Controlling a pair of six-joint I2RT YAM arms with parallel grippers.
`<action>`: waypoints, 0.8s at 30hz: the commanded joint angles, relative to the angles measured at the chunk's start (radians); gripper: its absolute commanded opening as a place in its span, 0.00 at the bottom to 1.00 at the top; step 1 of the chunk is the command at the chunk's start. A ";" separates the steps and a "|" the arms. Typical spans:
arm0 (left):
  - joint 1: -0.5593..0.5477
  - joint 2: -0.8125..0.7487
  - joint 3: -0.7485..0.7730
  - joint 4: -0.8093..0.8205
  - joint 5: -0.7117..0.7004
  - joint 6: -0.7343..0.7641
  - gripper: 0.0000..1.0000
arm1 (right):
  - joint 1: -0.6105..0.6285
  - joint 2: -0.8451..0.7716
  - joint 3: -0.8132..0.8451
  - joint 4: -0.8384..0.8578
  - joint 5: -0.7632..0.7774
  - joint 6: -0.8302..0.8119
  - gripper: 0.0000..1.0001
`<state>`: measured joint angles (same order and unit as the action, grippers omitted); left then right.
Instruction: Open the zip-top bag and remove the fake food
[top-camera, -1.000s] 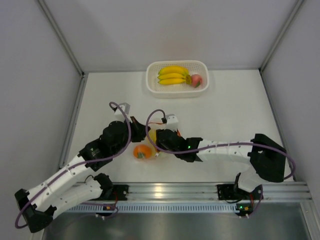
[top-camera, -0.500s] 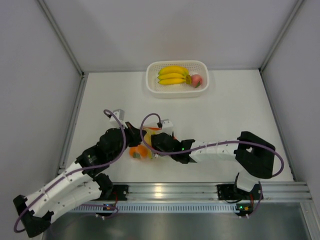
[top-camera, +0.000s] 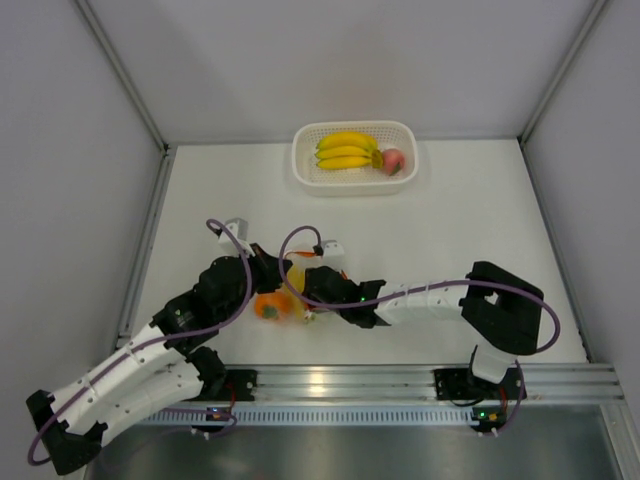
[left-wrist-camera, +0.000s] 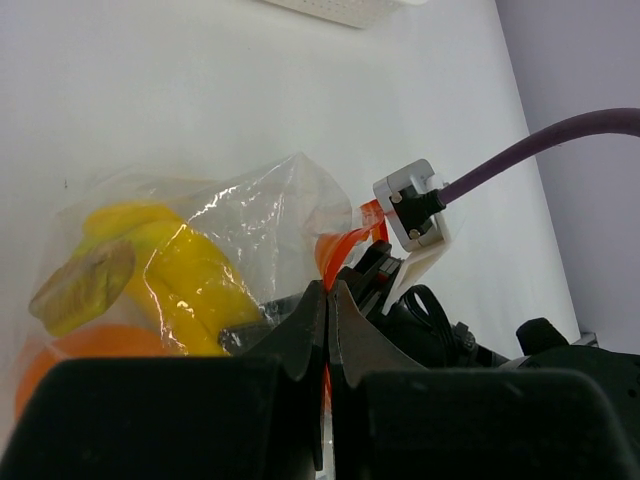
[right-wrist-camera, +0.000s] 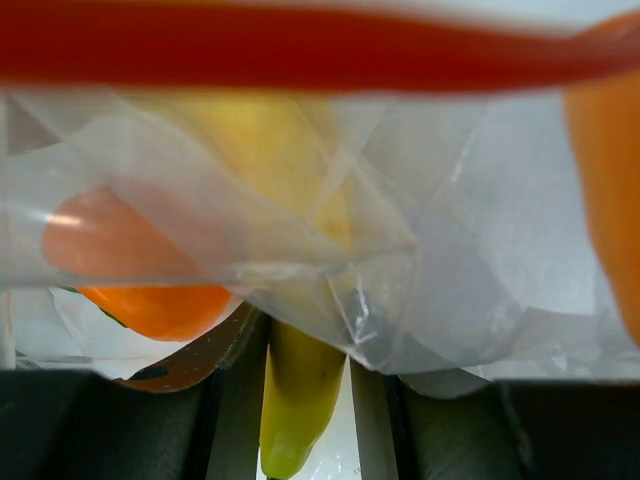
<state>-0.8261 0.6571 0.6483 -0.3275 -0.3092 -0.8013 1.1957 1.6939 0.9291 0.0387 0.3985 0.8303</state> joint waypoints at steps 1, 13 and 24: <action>-0.002 -0.004 0.013 0.053 -0.014 0.031 0.00 | 0.013 -0.054 0.002 0.010 0.039 -0.022 0.15; -0.002 0.045 0.086 0.048 0.051 0.149 0.00 | 0.019 -0.088 0.103 -0.126 0.141 -0.144 0.00; -0.002 0.078 0.129 0.015 0.032 0.218 0.00 | 0.025 -0.177 0.139 -0.217 0.189 -0.278 0.00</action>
<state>-0.8261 0.7357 0.7296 -0.3264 -0.2684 -0.6212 1.1976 1.5841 1.0157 -0.1661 0.5552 0.6216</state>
